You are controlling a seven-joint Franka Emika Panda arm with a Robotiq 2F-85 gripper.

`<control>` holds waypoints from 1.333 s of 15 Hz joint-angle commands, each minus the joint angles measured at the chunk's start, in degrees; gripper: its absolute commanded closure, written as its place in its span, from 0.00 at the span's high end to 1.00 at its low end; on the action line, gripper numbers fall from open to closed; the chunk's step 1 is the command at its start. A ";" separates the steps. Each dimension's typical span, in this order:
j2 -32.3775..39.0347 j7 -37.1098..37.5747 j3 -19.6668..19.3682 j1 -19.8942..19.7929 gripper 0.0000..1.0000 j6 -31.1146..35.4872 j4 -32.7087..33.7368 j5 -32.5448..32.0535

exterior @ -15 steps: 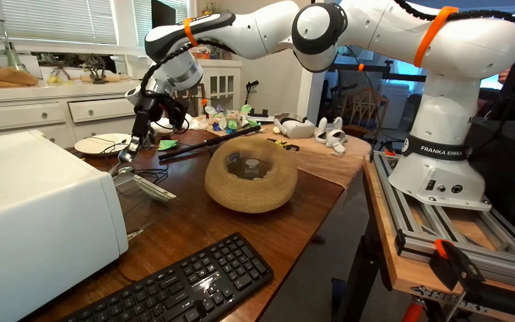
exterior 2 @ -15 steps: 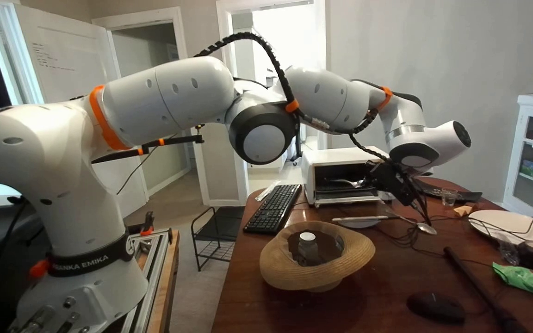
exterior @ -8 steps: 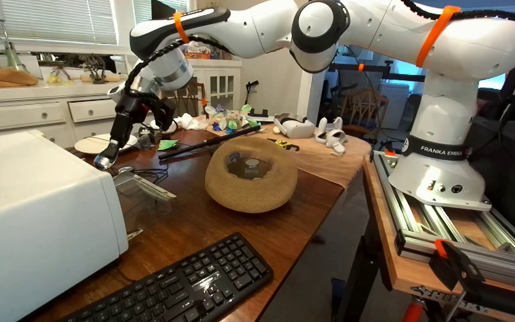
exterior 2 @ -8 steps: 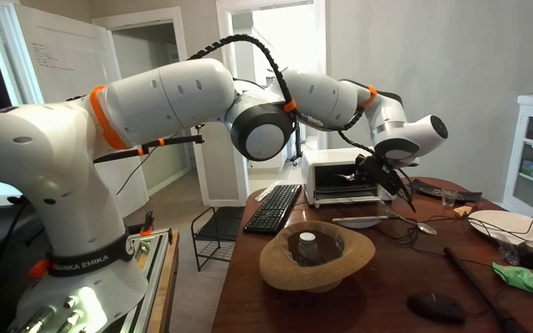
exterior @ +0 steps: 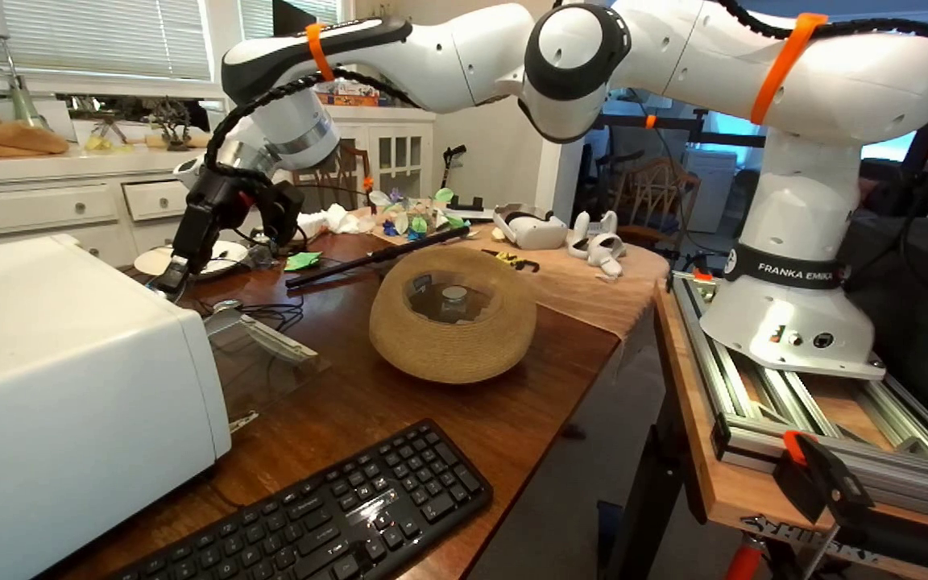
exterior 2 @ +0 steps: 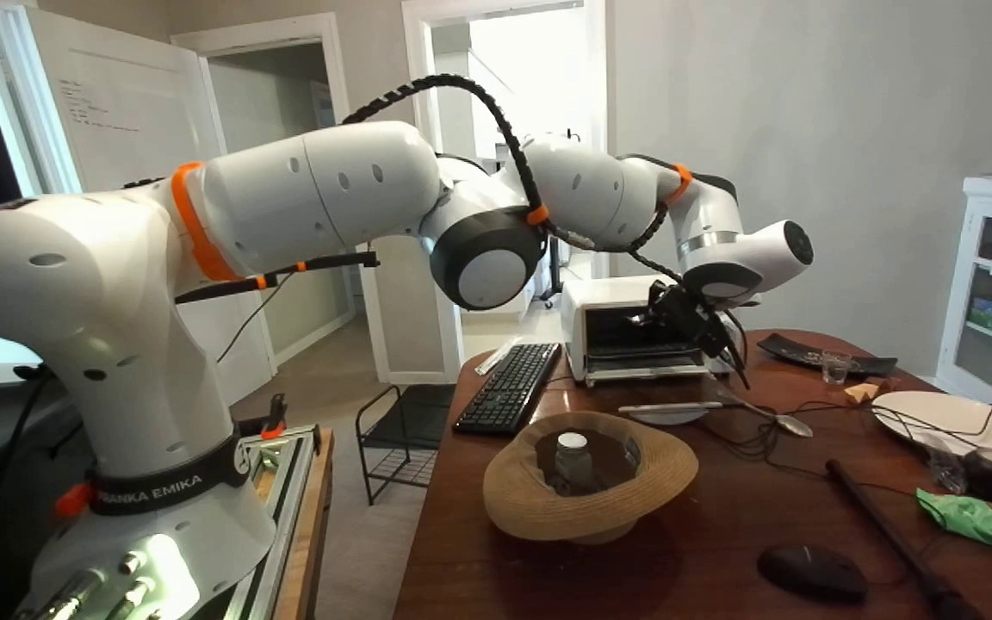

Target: Put the spoon into the microwave

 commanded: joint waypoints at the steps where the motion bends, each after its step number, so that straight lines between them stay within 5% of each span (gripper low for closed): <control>1: 3.77 0.51 1.44 1.52 0.02 -0.59 4.65 0.72; 11: 8.82 0.93 3.32 3.15 0.02 -1.85 8.88 0.36; 20: 7.81 1.14 0.71 4.78 0.02 -2.25 6.45 1.03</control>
